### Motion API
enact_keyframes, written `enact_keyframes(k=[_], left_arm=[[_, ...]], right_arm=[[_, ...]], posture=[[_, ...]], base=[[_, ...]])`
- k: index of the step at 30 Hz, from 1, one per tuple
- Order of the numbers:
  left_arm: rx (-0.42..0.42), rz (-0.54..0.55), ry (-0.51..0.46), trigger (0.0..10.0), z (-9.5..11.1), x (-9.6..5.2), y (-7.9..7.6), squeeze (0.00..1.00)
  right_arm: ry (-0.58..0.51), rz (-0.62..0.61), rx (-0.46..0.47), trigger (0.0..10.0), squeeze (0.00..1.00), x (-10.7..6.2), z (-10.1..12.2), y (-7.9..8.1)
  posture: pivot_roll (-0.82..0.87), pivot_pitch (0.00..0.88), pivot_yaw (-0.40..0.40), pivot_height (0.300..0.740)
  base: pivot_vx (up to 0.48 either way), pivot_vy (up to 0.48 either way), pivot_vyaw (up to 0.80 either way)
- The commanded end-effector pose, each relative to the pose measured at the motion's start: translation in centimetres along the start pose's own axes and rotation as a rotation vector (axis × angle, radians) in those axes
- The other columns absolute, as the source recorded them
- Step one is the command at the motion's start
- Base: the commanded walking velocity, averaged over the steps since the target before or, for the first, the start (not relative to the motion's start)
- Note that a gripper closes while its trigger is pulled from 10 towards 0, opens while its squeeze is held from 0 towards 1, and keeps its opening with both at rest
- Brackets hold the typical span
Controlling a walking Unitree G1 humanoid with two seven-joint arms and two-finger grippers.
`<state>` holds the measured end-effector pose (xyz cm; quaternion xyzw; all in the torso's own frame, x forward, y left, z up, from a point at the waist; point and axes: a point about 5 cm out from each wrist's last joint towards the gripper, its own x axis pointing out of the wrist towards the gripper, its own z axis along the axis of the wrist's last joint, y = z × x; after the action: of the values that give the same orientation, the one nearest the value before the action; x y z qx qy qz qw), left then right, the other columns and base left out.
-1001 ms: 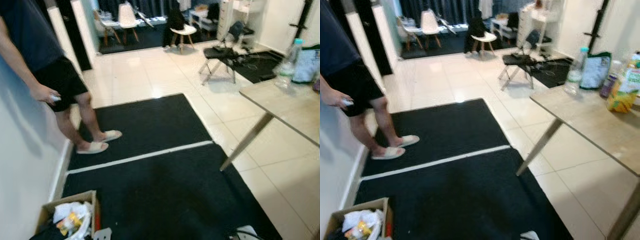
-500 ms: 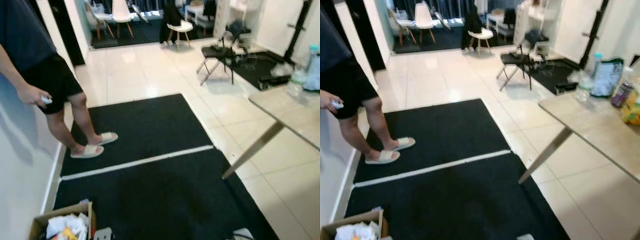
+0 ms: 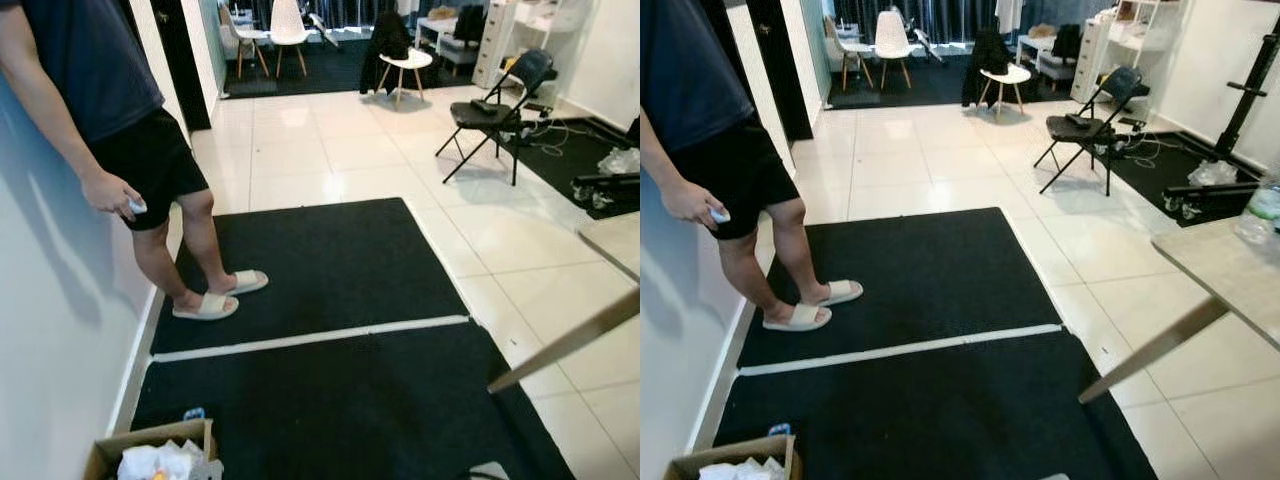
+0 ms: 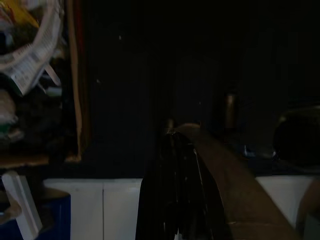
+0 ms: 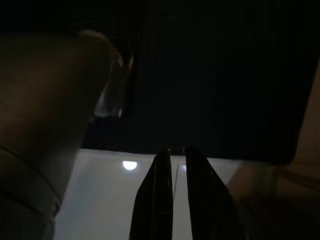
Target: Restocking fridge
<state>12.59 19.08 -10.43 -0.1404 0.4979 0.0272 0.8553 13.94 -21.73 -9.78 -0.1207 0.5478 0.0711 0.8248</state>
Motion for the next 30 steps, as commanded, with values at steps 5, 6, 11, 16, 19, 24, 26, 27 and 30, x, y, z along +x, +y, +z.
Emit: enact_keyframes(k=[5, 6, 11, 16, 19, 24, 26, 27, 30], left_arm=[[0.037, -0.001, -0.009, 10.0, 0.61, 0.06, 0.13, 0.00], [0.037, -0.001, -0.009, 10.0, 0.61, 0.06, 0.13, 0.00], [0.037, -0.001, -0.013, 10.0, 0.73, 0.05, 0.20, 0.00], [0.037, -0.006, -0.018, 10.0, 0.86, 0.12, 0.00, 0.00], [0.036, -0.013, -0.021, 10.0, 0.93, 0.18, -0.22, 0.00], [0.033, -0.017, -0.024, 10.0, 0.95, 0.21, -0.32, 0.00], [0.034, -0.017, -0.025, 10.0, 0.97, 0.20, -0.30, 0.00], [0.034, -0.016, -0.025, 10.0, 0.99, 0.20, -0.28, 0.00], [0.034, -0.016, -0.027, 10.0, 1.05, 0.20, -0.27, 0.00]], right_arm=[[0.029, 0.002, -0.007, 10.0, 0.00, -0.05, -0.64, 0.07], [0.029, 0.002, -0.007, 10.0, 0.00, -0.05, -0.64, 0.07], [0.037, 0.004, -0.019, 10.0, 0.00, -0.05, -0.85, 0.23], [0.037, -0.003, -0.022, 10.0, 0.00, -0.06, -0.90, 0.19], [0.036, -0.012, -0.020, 10.0, 0.00, -0.07, -0.95, 0.13], [0.036, -0.011, -0.021, 10.0, 0.00, -0.07, -1.00, 0.17], [0.038, -0.011, -0.024, 10.0, 0.00, -0.07, -1.05, 0.21], [0.039, -0.011, -0.024, 10.0, 0.00, -0.07, -1.06, 0.24], [0.039, -0.010, -0.025, 10.0, 0.00, -0.06, -1.07, 0.28]], posture=[[-0.09, 0.000, 0.060, 0.740], [-0.09, 0.000, 0.060, 0.740], [-0.09, 0.000, 0.060, 0.740], [-0.10, 0.000, 0.058, 0.740], [-0.10, 0.000, 0.056, 0.740], [-0.10, 0.000, 0.056, 0.740], [-0.10, 0.000, 0.058, 0.740], [-0.10, 0.000, 0.058, 0.740], [-0.10, 0.000, 0.058, 0.740]], base=[[0.320, 0.000, -0.78], [0.322, 0.000, -0.78], [0.322, 0.000, -0.78], [0.322, 0.000, -0.78], [0.320, 0.000, 0.00], [0.321, 0.000, 0.00], [0.322, 0.000, 0.00], [0.319, 0.000, 0.00], [0.320, 0.000, 0.00]])
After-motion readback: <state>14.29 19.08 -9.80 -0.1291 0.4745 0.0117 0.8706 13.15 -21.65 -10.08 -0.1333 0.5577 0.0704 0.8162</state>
